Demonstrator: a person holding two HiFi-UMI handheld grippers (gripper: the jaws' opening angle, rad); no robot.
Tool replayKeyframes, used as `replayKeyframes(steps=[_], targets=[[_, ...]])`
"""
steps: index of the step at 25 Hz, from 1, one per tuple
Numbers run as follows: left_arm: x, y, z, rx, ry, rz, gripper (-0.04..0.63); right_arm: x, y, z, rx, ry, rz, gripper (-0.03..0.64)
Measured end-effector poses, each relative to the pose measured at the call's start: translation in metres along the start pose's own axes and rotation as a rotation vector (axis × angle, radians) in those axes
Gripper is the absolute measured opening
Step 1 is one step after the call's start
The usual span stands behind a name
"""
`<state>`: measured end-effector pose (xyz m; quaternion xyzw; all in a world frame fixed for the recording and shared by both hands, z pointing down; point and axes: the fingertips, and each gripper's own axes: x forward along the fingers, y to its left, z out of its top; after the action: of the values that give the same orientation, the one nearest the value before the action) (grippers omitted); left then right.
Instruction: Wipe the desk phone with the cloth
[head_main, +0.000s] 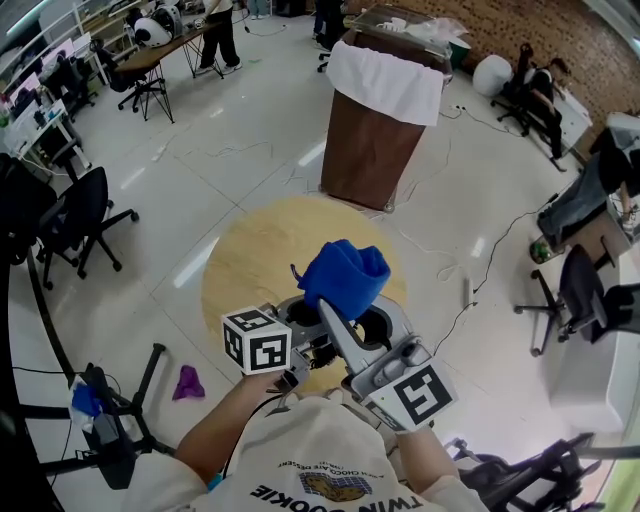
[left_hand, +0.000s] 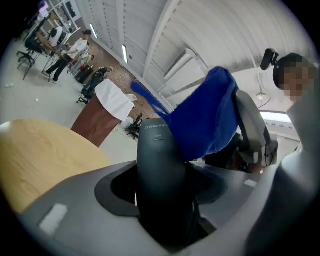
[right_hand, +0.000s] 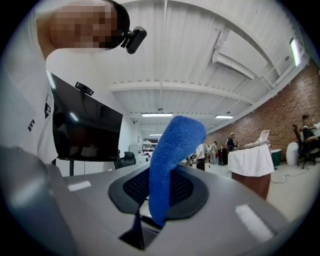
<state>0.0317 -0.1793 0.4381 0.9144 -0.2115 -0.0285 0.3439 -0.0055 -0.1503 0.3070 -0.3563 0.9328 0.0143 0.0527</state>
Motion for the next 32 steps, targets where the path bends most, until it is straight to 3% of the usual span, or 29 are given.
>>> replayKeyframes(steps=[5, 9, 20, 32], targets=[[0.003, 0.001, -0.010, 0.086, 0.053, 0.044, 0.268, 0.015, 0.011, -0.022, -0.070, 0.119, 0.039, 0.060], [0.003, 0.001, -0.016, 0.115, 0.076, 0.059, 0.268, 0.019, 0.001, -0.029, -0.137, 0.164, 0.000, 0.060], [-0.007, 0.004, -0.032, 0.116, 0.101, 0.078, 0.268, 0.017, -0.052, -0.017, -0.166, 0.118, -0.115, 0.060], [-0.015, 0.009, -0.036, 0.117, 0.099, 0.105, 0.268, 0.018, -0.057, -0.006, -0.166, 0.050, -0.134, 0.060]])
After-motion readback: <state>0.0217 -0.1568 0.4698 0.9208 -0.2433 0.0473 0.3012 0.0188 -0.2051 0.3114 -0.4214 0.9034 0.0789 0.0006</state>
